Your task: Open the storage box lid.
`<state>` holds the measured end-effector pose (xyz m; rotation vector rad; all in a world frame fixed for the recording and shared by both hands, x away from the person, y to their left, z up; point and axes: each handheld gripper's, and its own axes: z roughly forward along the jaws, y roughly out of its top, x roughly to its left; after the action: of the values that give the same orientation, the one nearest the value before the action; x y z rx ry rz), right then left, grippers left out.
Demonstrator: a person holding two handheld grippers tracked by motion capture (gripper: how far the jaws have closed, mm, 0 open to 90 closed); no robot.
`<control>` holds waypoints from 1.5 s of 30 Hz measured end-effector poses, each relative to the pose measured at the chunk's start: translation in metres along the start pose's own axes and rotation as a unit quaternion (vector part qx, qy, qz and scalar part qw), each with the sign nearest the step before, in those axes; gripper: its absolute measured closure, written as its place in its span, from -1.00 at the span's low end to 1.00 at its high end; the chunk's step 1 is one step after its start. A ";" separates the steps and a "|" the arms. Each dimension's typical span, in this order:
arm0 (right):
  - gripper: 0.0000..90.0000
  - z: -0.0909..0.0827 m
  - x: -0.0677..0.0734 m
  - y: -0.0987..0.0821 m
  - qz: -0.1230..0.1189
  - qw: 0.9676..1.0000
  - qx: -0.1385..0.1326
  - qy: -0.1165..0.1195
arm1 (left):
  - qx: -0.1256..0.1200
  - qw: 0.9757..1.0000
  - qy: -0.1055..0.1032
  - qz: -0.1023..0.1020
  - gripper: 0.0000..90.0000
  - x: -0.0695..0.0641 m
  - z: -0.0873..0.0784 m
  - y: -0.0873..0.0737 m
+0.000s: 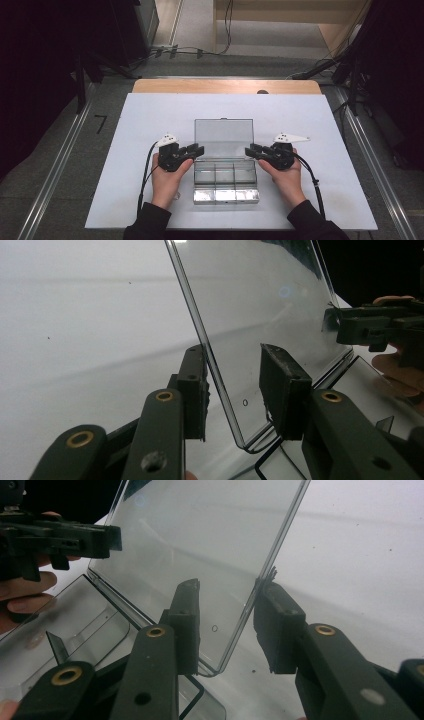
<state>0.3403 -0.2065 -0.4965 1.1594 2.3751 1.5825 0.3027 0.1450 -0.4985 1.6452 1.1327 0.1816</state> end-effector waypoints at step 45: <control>-0.23 -0.005 -0.010 -0.004 0.034 0.999 0.013 0.014 | 0.022 1.000 0.000 0.005 -0.43 -0.002 -0.003 0.001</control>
<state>0.3434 -0.2172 -0.5012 1.2451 2.4039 1.6036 0.3001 0.1456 -0.4950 1.6906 1.1351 0.1647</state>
